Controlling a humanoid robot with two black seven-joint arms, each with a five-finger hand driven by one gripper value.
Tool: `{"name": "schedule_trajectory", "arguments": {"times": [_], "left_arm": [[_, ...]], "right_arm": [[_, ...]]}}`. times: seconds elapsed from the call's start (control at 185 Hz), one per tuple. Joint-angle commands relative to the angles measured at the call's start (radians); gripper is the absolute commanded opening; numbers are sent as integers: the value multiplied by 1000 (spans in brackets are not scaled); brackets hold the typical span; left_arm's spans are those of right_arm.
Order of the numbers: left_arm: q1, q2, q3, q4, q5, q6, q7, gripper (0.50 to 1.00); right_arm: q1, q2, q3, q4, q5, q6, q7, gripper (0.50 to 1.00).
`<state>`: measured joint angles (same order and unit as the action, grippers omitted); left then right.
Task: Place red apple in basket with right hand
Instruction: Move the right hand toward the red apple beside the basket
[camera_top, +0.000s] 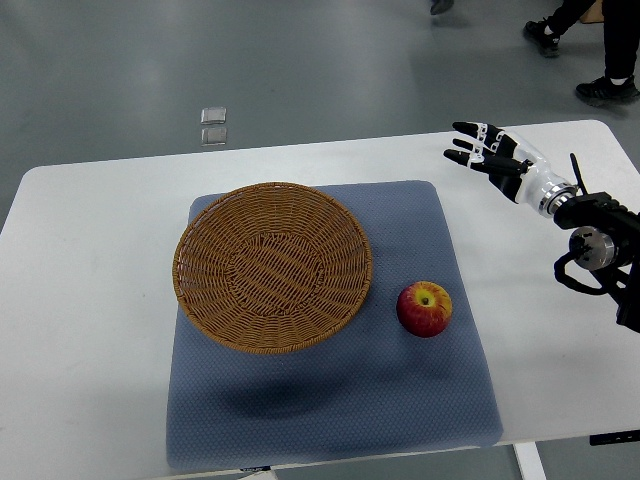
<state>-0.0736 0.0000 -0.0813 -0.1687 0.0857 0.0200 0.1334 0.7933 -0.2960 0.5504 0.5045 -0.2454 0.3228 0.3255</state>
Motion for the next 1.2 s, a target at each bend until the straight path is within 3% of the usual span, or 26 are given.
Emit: {"name": "schedule_trajectory", "arguments": {"times": [0.0,0.13,0.396,0.683,0.721,0.786,0.791,0.845,1.057,1.062,1.1,1.154,1.159,1.192], "left_arm": [[0,0,0,0,0,1,0,1000],[0,0,0,0,0,5,0,1000],[0,0,0,2,0,5,0,1000],[0,0,0,2,-1,5,0,1000],[0,0,0,2,-1,5,0,1000],[0,0,0,2,-1,5,0,1000],[0,0,0,2,0,5,0,1000],[0,0,0,2,0,6,0,1000],[0,0,0,3,0,6,0,1000],[0,0,0,3,0,8,0,1000],[0,0,0,3,0,8,0,1000],[0,0,0,3,0,8,0,1000],[0,0,0,3,0,8,0,1000],[0,0,0,3,0,8,0,1000]], "right_arm": [[-2,1,0,0,0,1,1,917],[-2,5,0,0,0,1,3,917],[-14,-52,-18,34,-18,84,12,917],[-46,-193,-21,195,-80,134,15,917],[-58,-253,-21,262,-153,137,26,917],[-58,-261,-21,270,-164,139,29,917],[-63,-308,-21,322,-226,142,50,917],[-66,-353,-21,368,-287,147,66,917],[-66,-454,-21,476,-399,163,93,917],[-66,-495,-21,517,-425,176,99,917],[-66,-525,-21,566,-448,179,99,917],[-66,-525,-21,566,-448,179,99,917],[-66,-563,-21,630,-489,179,101,917],[-68,-586,-21,667,-521,179,101,917]]}}
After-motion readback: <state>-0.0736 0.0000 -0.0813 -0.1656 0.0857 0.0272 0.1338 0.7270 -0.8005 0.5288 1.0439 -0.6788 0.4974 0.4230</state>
